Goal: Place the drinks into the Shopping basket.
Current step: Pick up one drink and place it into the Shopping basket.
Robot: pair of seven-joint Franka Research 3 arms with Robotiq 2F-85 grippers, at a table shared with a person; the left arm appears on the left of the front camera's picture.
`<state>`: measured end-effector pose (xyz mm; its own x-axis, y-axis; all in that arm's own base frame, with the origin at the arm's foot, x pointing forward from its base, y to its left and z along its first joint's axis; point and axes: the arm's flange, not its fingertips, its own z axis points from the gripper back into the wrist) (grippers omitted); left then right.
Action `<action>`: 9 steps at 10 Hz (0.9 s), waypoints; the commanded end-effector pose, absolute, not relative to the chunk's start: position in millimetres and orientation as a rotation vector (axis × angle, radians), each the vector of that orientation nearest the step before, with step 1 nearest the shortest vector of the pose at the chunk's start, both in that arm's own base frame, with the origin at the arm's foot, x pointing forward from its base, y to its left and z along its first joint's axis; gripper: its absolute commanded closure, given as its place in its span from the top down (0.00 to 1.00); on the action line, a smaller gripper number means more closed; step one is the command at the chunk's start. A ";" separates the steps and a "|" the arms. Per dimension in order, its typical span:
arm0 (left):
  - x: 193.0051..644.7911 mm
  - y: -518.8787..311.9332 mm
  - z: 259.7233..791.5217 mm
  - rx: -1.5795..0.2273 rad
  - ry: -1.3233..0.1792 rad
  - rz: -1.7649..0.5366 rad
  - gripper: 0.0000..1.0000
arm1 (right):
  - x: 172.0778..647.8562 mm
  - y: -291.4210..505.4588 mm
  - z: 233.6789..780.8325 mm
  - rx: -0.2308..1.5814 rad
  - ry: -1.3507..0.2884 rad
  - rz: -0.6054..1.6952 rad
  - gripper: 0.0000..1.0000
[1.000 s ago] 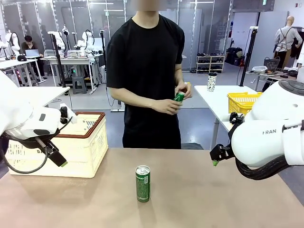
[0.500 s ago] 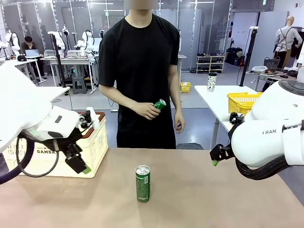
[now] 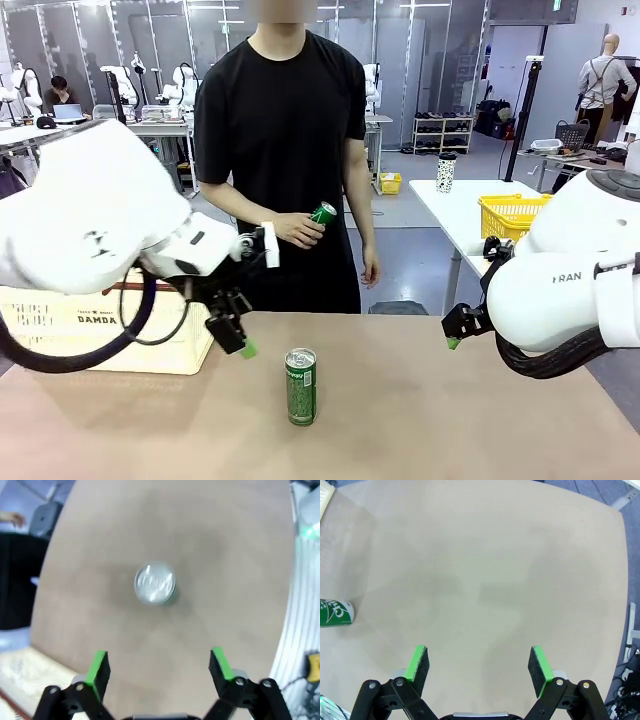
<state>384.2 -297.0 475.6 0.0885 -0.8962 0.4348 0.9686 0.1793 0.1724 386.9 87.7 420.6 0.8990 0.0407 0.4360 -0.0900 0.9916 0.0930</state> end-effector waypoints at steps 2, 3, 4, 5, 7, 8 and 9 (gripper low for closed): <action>409.7 -334.7 467.9 -0.281 -0.366 -1.535 1.00 | 387.1 86.2 420.6 0.114 -0.449 0.064 1.00; 410.6 -343.3 464.6 -0.288 -0.303 -1.564 1.00 | 387.1 86.2 420.6 0.114 -0.449 0.064 1.00; 412.9 -349.4 461.3 -0.286 -0.267 -1.572 1.00 | 387.1 86.2 420.6 0.114 -0.449 0.064 1.00; 417.0 -354.9 455.6 -0.236 -0.256 -1.572 1.00 | 387.1 86.2 420.6 0.114 -0.449 0.064 1.00; 430.0 -361.9 442.4 -0.185 -0.255 -1.547 1.00 | 387.1 86.2 420.6 0.114 -0.449 0.064 1.00; 434.9 -363.2 436.7 -0.183 -0.244 -1.546 1.00 | 387.1 86.2 420.6 0.114 -0.449 0.064 1.00; 439.7 -364.6 431.6 -0.191 -0.223 -1.542 1.00 | 387.1 86.2 420.6 0.114 -0.449 0.064 1.00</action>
<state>434.1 -355.8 431.4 -0.0021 -0.9604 0.2785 0.9997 0.0050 0.0248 386.8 87.7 420.6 0.8990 0.0408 0.4360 -0.0900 0.9916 0.0929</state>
